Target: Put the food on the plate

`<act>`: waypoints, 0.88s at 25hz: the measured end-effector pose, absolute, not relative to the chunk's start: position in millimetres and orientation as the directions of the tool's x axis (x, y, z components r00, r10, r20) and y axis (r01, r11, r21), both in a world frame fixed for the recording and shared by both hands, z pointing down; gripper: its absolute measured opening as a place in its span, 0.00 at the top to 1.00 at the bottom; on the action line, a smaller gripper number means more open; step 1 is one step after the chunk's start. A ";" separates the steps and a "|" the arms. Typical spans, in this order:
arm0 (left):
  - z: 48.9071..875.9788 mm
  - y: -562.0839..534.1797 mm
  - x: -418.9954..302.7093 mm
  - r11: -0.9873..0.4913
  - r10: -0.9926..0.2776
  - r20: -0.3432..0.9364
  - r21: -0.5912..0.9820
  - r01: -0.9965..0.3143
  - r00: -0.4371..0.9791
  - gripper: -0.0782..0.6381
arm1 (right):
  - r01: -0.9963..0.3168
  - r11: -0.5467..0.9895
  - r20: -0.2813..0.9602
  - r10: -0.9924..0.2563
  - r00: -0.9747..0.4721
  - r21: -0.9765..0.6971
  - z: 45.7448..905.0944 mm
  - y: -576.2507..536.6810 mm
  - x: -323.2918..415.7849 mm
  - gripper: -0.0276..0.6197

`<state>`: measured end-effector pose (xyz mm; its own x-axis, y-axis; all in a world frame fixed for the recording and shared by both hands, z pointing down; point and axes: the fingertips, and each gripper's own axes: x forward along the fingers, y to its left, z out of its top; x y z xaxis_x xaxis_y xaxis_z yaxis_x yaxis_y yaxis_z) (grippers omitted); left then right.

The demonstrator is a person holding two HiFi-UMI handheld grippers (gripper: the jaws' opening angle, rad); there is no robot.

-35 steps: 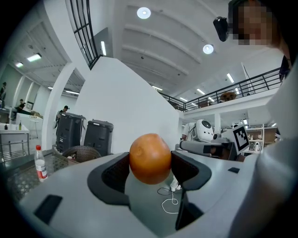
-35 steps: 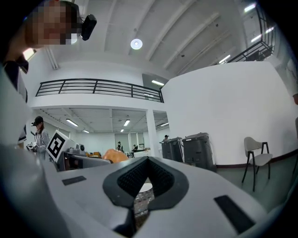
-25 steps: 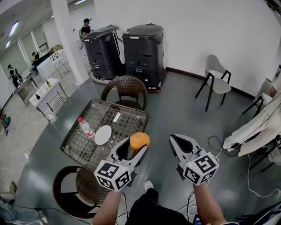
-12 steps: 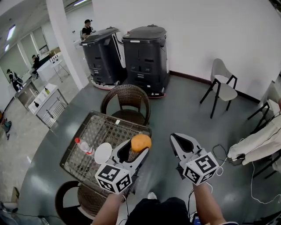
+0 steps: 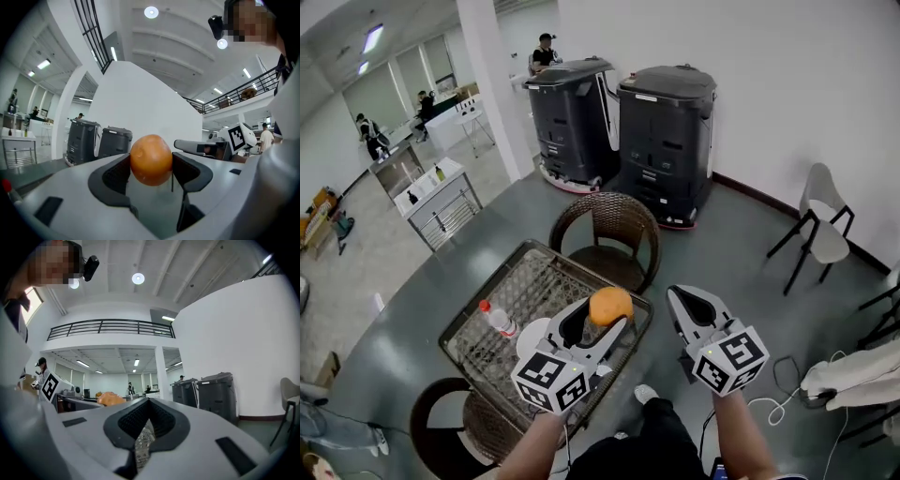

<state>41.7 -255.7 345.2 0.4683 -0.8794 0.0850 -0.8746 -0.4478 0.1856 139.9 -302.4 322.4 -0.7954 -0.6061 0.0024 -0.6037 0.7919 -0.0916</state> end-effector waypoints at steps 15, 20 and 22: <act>337.9 -268.3 -82.6 0.061 -0.993 0.114 0.150 -0.987 -0.044 0.49 | -0.099 0.991 -0.006 -0.100 -0.995 -0.092 320.0 -370.2 -37.9 0.95; 347.2 -225.1 -116.9 0.268 -0.957 0.148 0.128 -0.955 -0.248 0.49 | 0.081 0.991 0.006 0.082 -0.997 -0.105 330.8 -344.7 -95.0 0.95; 352.2 -208.0 -127.3 0.336 -0.935 0.162 0.127 -0.933 -0.315 0.49 | 0.143 0.984 0.009 0.144 -0.989 -0.104 334.6 -331.7 -113.0 0.95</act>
